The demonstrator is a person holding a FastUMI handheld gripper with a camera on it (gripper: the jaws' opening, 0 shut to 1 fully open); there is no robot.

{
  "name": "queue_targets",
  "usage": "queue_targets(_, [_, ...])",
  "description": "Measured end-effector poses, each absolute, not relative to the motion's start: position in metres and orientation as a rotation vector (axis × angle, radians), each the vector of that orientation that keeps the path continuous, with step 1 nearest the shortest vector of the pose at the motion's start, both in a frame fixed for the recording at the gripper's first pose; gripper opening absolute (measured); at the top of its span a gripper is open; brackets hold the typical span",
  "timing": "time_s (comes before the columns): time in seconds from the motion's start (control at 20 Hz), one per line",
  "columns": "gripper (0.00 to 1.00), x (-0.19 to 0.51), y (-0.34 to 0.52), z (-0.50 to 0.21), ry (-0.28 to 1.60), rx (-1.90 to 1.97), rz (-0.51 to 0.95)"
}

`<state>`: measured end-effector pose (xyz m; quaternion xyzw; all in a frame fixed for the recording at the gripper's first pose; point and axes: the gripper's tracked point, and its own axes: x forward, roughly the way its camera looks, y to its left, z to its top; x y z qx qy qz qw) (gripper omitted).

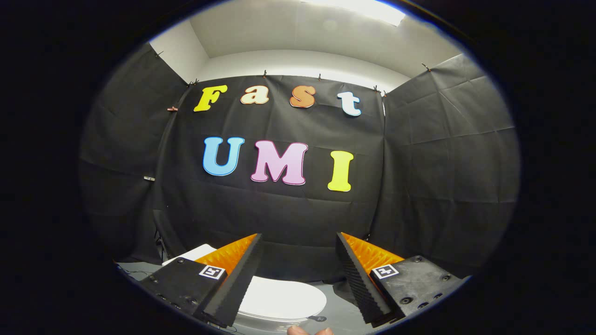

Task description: Open the toilet lid.

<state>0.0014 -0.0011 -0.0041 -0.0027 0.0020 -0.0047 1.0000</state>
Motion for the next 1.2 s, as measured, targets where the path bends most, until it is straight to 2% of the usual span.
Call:
queue_targets(0.5, [0.98, 0.011, -0.004, -0.008, -0.053, 0.004, -0.002])
queue_targets(1.0, [0.98, 0.044, -0.013, -0.07, -0.071, -0.044, 0.03])
queue_targets(1.2, [0.98, 0.059, -0.016, -0.112, -0.019, -0.05, 0.046])
